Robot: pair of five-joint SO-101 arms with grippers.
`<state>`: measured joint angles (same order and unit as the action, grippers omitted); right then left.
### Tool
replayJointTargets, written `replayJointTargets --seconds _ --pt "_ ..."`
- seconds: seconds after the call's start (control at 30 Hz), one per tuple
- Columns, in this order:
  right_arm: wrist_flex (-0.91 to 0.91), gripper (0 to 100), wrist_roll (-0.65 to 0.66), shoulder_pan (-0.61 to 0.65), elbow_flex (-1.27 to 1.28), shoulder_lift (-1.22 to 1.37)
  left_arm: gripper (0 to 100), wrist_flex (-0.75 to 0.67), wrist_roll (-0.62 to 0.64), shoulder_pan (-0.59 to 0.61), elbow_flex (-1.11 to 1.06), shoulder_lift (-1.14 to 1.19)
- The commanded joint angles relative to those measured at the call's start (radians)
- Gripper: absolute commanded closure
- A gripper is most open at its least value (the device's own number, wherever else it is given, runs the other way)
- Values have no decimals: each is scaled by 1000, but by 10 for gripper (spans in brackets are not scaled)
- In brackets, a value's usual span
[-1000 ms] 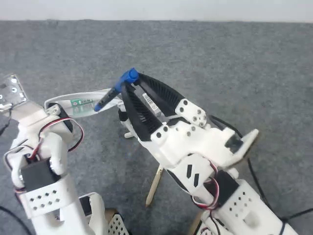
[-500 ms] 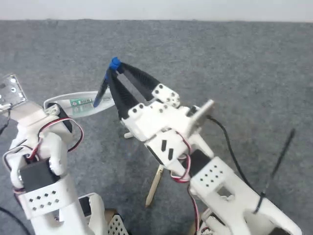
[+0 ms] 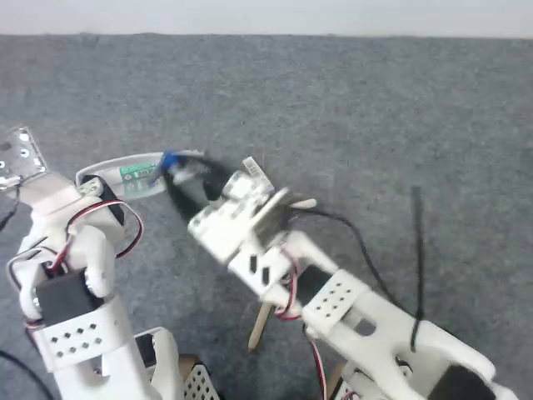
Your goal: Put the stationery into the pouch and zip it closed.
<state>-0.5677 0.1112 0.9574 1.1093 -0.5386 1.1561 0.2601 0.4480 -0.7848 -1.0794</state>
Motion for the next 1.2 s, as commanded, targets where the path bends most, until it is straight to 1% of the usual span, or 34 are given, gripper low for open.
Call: replayJointTargets --seconds 0.0,0.3,0.33,0.47,0.5,0.73,0.87,0.97,1.17 --pt "-24 993 117 68 2 2 990 -40 6 0 8 -8" --pt "-24 985 135 70 -2 35 990 -40 6 0 7 -8" --pt "-24 965 133 70 -2 35 990 -40 6 0 7 -8" --pt "-24 832 135 68 15 24 990 -40 6 0 7 -8" --pt "-24 816 135 70 18 24 990 -40 6 0 7 -8" --pt "-18 835 137 68 26 19 990 -40 6 3 7 -8" --pt "-8 835 137 68 58 -35 990 -40 6 6 7 -8" --pt "76 835 133 68 72 -116 990 -40 6 31 10 -8" --pt "363 835 130 65 72 -320 990 -52 23 103 13 -8"
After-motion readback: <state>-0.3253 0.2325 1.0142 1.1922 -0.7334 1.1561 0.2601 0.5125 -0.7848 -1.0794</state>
